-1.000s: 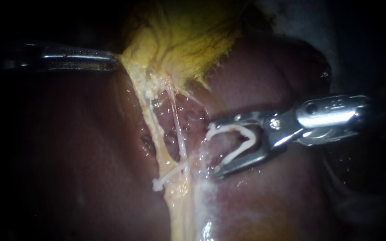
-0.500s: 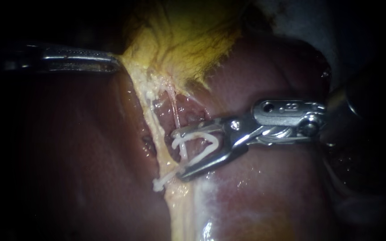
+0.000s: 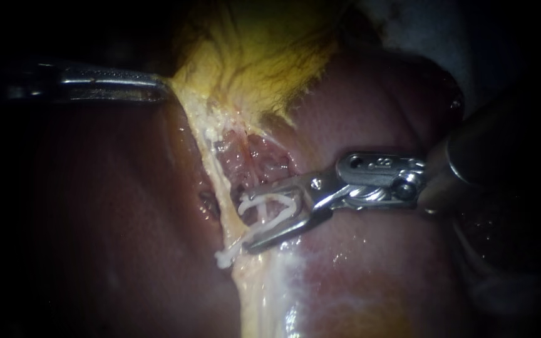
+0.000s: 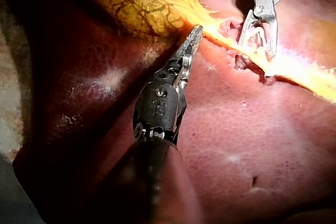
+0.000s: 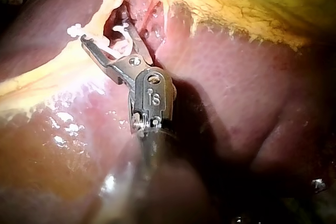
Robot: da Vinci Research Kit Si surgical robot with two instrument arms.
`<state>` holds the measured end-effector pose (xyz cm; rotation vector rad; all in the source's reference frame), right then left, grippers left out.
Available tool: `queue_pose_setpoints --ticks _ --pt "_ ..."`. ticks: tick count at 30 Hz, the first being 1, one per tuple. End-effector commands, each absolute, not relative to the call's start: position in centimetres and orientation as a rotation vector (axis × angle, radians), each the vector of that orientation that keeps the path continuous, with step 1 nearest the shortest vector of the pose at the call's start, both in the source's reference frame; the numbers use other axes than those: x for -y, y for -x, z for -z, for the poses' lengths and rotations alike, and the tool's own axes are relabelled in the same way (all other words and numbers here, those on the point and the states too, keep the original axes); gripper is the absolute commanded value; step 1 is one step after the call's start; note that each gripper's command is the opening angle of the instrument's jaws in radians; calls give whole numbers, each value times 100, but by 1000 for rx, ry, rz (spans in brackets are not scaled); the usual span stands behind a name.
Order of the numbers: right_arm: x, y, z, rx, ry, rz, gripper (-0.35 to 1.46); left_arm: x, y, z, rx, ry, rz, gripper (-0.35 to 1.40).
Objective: Clipping second clip left tube
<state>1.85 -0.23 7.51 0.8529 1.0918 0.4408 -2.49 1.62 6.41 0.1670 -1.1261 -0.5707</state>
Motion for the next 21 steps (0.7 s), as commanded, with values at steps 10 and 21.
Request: queue_pose_setpoints --ticks 10,21 --pt "32 -218 -747 -1171 -950 -470 58 -161 250 -642 1126 -166 571 -35" --pt "48 -228 -729 -1229 -1063 -424 56 -161 250 -642 1126 -166 571 -35"
